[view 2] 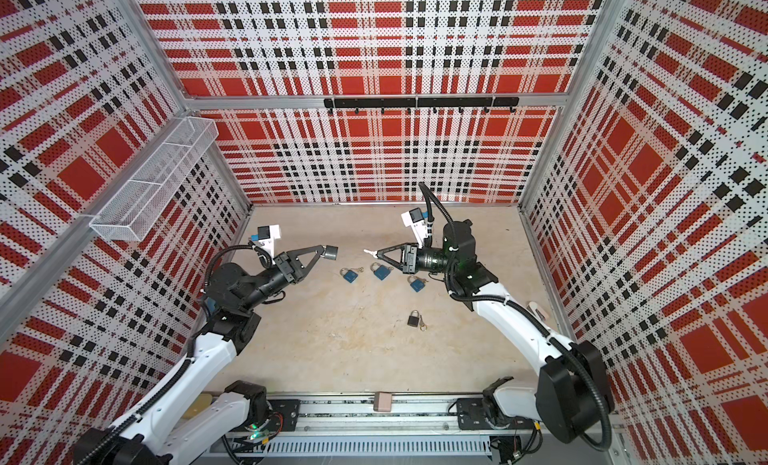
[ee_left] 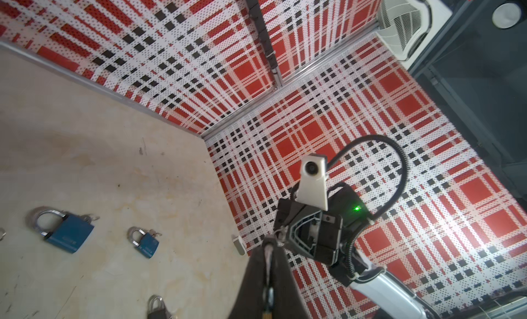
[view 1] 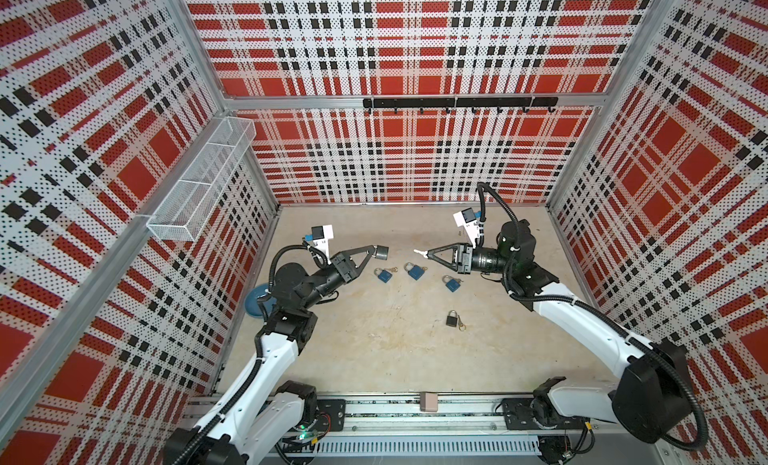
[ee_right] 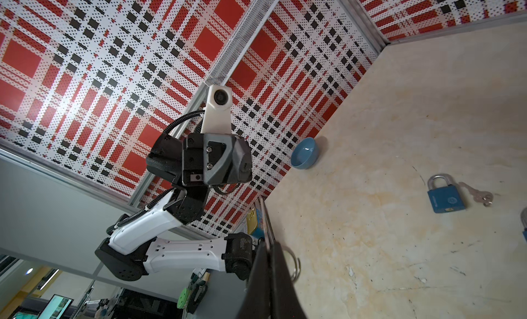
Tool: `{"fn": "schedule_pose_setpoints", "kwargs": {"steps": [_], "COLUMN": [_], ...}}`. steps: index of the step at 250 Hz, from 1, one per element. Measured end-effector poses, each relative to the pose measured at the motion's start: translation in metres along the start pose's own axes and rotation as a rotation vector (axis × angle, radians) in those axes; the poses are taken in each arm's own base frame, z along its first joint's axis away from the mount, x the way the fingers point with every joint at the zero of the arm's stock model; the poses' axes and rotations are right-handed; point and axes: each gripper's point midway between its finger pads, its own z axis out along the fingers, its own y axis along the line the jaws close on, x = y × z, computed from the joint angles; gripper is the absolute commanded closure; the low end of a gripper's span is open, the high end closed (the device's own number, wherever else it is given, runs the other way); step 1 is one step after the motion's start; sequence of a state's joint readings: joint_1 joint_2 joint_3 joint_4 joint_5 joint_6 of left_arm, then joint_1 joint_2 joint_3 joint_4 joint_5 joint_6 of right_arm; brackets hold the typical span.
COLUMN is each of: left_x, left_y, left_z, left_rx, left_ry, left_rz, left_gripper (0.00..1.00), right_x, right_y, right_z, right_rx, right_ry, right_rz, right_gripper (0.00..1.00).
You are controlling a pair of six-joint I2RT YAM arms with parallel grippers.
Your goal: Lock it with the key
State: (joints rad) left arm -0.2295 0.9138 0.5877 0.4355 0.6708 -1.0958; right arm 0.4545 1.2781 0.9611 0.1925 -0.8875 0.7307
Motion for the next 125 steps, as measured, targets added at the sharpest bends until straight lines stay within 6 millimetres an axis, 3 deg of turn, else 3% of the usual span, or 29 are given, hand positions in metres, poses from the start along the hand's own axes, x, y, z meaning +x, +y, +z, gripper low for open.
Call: {"fn": "schedule_pose_setpoints", "kwargs": {"steps": [31,77,125], "left_x": [0.03,0.095,0.143], "left_y": [0.028,0.057,0.088], "left_z": [0.002,0.001,-0.003], "left_rx": [-0.107,-0.253,-0.382], "left_ry": [0.093,0.292,0.448], "left_rz": [-0.03,-0.029,-0.023], "left_gripper": [1.0,1.0,1.0], "right_x": [0.002,0.01,0.021], "right_y": [-0.003,-0.031,-0.044], "right_z": [-0.017,-0.043,-0.051], "right_rx": [0.054,0.163,0.215], "right_ry": [-0.026,-0.064,-0.053], "right_rz": [-0.007,0.053,0.1], "right_gripper": [1.0,1.0,1.0]}}
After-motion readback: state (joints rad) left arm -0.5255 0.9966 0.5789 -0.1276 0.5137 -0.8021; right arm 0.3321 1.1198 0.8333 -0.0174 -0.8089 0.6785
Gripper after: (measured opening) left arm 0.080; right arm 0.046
